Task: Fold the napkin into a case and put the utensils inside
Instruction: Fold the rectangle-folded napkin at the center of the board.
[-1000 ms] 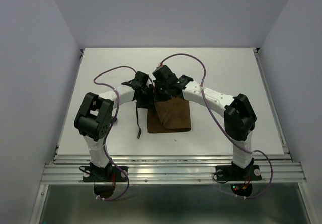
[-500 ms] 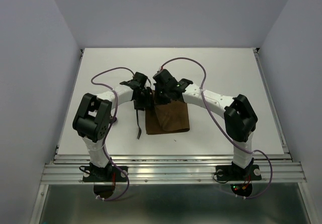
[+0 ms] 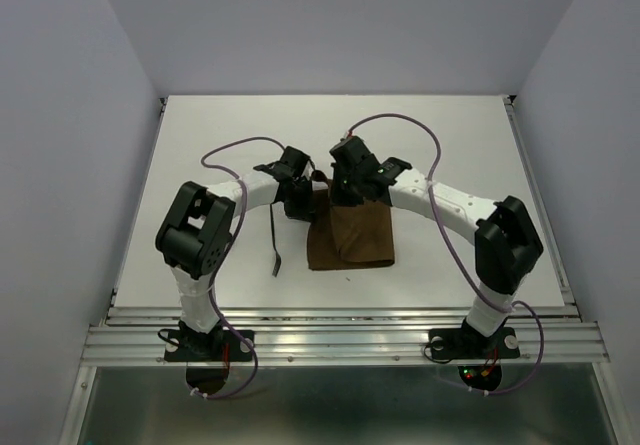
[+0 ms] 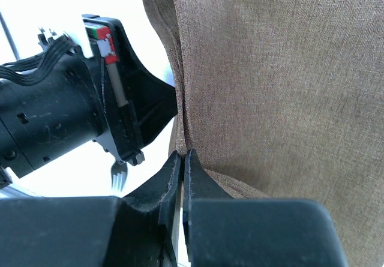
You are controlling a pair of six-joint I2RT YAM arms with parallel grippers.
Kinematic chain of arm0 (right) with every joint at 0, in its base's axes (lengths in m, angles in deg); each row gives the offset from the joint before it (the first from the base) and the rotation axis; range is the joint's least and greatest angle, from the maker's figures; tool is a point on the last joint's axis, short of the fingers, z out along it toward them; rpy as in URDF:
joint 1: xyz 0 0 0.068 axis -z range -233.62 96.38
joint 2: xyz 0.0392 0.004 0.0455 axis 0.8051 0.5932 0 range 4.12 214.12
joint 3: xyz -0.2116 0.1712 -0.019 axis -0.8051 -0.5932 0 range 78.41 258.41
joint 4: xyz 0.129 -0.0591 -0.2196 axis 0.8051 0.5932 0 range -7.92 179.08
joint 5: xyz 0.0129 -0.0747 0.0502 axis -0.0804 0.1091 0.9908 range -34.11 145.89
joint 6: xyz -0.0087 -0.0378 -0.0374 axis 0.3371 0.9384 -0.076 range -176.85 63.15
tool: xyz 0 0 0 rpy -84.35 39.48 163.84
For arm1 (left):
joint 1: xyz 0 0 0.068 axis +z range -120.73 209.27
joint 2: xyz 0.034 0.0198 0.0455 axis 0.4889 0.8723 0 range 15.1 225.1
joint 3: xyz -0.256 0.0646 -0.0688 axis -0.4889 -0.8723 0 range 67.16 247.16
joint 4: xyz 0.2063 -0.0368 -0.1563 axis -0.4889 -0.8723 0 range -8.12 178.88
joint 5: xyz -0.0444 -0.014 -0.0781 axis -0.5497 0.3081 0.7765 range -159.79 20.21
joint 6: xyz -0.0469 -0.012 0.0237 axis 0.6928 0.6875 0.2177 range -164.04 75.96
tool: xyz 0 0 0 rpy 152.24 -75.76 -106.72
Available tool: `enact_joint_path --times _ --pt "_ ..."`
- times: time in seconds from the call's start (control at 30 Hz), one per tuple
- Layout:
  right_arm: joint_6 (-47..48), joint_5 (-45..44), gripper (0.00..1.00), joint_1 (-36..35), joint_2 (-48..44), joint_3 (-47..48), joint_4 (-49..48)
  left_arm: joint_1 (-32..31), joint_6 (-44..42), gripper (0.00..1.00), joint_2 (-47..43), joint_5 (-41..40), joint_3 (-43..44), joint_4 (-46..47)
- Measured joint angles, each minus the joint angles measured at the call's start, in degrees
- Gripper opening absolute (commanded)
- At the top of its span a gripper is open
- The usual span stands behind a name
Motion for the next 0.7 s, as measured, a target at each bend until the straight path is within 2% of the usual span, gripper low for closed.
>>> enact_joint_path --times 0.1,0.3,0.53,0.57,0.63,0.7 --pt "0.02 -0.39 0.01 2.10 -3.78 -4.22 -0.04 -2.40 1.88 0.00 2.34 1.46 2.56 0.90" --pt "0.74 -1.81 0.01 8.00 -12.72 -12.50 0.83 -9.55 8.20 0.00 11.06 2.75 13.86 1.90" --pt "2.29 -3.02 0.01 8.90 -15.45 -13.86 2.54 -15.82 15.26 0.00 19.41 2.99 25.49 2.43" --pt "2.40 -3.06 0.01 8.90 -15.45 -13.86 2.80 -16.09 15.61 0.01 19.54 2.86 25.79 2.14" --pt "2.43 -3.04 0.01 8.92 -15.43 -13.86 2.89 -16.06 15.56 0.11 19.56 2.40 26.12 0.94" --pt "2.43 -3.02 0.01 8.90 -15.39 -13.86 2.78 -15.67 15.39 0.16 19.56 2.36 26.21 0.31"
